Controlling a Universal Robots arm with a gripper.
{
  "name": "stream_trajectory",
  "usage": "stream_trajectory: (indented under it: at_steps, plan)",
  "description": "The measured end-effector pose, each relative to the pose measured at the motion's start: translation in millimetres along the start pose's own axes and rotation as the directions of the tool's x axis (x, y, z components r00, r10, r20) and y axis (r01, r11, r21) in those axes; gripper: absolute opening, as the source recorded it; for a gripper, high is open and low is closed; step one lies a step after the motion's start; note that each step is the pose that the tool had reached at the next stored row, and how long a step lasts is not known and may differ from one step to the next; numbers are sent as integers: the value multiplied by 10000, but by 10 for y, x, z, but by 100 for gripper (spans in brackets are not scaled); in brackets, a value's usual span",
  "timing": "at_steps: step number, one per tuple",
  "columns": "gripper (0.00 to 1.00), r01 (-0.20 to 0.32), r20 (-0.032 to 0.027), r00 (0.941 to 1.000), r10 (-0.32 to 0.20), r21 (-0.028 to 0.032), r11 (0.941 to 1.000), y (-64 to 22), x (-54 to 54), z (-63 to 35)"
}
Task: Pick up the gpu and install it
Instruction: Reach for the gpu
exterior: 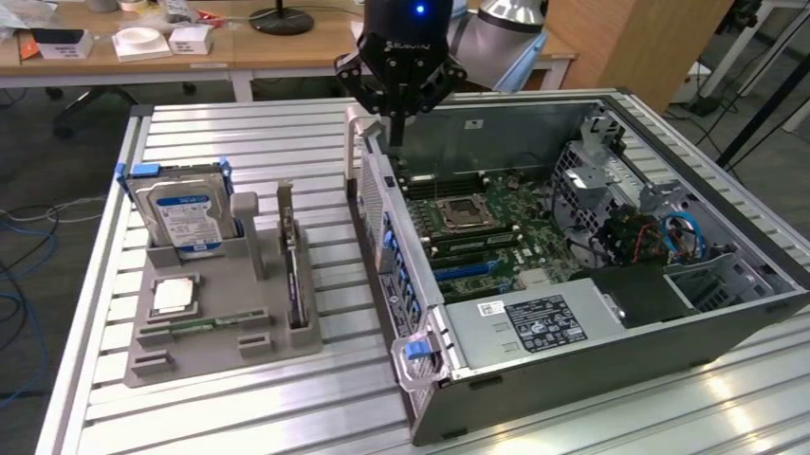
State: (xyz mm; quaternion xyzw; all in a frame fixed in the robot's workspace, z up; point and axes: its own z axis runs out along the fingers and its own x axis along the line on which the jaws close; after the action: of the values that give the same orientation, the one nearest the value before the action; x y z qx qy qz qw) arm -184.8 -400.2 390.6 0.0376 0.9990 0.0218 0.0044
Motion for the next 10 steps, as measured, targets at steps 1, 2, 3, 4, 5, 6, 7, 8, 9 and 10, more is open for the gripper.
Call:
stream_trajectory:
  at_steps: [1,2,3,4,5,6,7,8,9,10]
  plan:
    - [11,1,0,10000,-1,1,10000,-1,10,0]
    - [11,1,0,10000,-1,0,10000,-2,21,1]
    - [11,0,0,10000,0,1,10000,-3,32,1]
    - [11,1,0,10000,-1,1,10000,-3,42,1]
    - [11,0,0,10000,0,0,10000,-4,54,1]
    - [11,1,0,10000,-1,1,10000,-5,65,2]
    - [11,1,-1,10000,-1,1,10000,-6,77,2]
    - [11,1,0,10000,-1,1,10000,-7,88,2]
    - [11,1,-1,10000,-1,1,10000,-8,99,2]
    - [11,0,0,10000,0,1,10000,-8,111,3]
